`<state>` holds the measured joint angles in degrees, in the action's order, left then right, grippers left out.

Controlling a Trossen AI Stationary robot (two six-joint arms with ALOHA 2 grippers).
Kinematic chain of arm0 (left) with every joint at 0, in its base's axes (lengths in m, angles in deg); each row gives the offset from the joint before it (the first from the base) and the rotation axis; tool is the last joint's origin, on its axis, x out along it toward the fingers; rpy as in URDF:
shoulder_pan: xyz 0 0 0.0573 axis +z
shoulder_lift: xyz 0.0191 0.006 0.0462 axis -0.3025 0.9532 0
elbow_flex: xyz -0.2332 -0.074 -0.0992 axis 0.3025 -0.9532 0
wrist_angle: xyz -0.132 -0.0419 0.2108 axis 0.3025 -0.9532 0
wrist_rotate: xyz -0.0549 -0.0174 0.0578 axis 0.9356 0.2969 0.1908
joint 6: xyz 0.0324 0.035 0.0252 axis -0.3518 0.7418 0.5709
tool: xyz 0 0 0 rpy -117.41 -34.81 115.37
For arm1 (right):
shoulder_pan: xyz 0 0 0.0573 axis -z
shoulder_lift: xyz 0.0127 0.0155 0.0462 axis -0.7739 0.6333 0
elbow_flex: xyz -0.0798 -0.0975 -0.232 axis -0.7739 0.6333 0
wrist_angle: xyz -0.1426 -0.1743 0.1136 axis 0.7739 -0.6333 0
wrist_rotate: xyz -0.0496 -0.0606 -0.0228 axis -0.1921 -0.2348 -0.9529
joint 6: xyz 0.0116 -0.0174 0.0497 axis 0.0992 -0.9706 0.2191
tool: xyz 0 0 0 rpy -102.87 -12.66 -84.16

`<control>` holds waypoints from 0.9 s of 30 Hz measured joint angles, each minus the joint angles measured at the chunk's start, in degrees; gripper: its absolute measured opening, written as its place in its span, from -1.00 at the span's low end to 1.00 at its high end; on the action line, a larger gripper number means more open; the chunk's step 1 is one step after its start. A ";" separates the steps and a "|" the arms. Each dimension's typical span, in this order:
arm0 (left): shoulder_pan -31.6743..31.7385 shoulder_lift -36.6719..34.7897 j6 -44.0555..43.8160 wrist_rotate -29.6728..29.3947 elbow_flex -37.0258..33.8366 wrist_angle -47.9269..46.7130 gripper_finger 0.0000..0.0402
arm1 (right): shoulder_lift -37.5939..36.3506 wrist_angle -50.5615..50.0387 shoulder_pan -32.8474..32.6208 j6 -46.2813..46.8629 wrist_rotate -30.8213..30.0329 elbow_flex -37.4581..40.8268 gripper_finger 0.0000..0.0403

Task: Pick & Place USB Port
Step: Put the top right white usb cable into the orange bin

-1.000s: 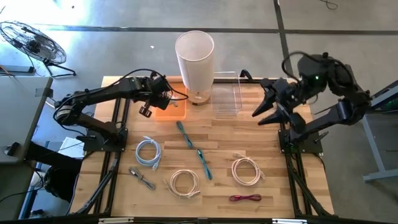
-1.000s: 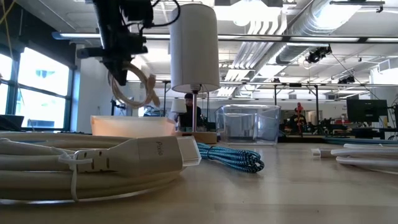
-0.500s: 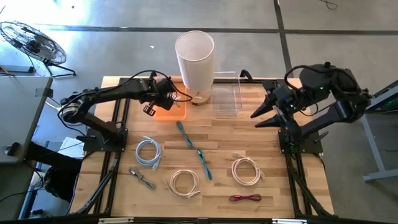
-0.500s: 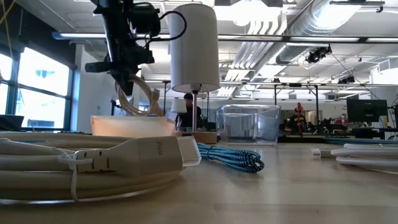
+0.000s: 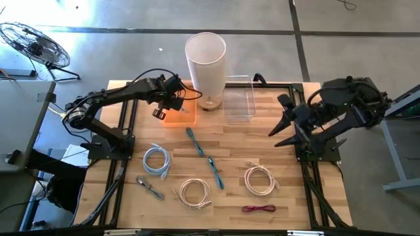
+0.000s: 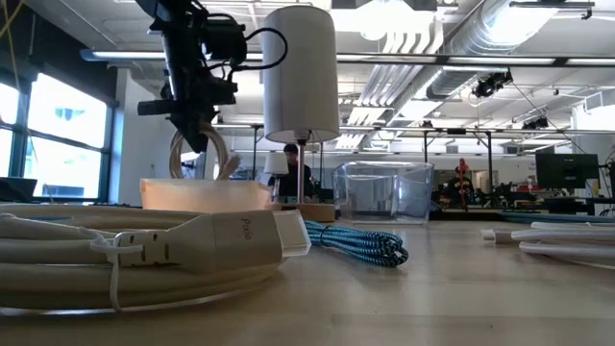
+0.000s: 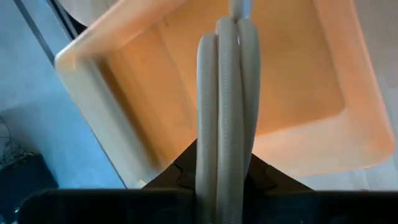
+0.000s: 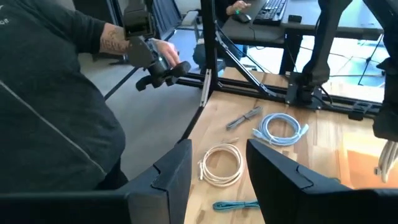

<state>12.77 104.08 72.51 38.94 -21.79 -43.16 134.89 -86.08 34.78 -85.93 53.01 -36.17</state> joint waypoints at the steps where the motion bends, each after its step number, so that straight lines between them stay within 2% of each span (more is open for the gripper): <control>1: 0.00 -0.03 0.07 0.15 0.07 0.43 -0.74 | 0.00 -0.02 0.00 -0.12 -0.03 0.00 -0.28; 5: 0.04 -0.06 3.51 1.75 0.17 1.03 -0.74 | 0.00 -0.02 0.00 -1.13 -0.22 0.00 -0.28; 12: 0.03 0.23 8.18 -3.65 0.17 3.00 -0.74 | 0.00 -0.40 0.00 -1.13 -1.95 0.00 -0.28; 16: 0.09 0.56 9.06 0.36 0.21 5.67 -0.73 | 0.07 -0.86 0.05 -1.13 -2.74 0.00 -0.28; 22: 0.07 2.65 5.71 -0.47 0.21 2.91 -0.73 | 0.48 -0.83 0.05 -0.94 -2.54 0.00 -0.28; 27: 0.01 2.63 2.18 1.41 2.30 0.30 -0.73 | 0.84 -0.83 0.05 -1.02 -2.52 0.00 -0.28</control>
<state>12.77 106.71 74.69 40.35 -19.49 -42.85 135.73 -86.91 34.83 -86.95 50.49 -36.17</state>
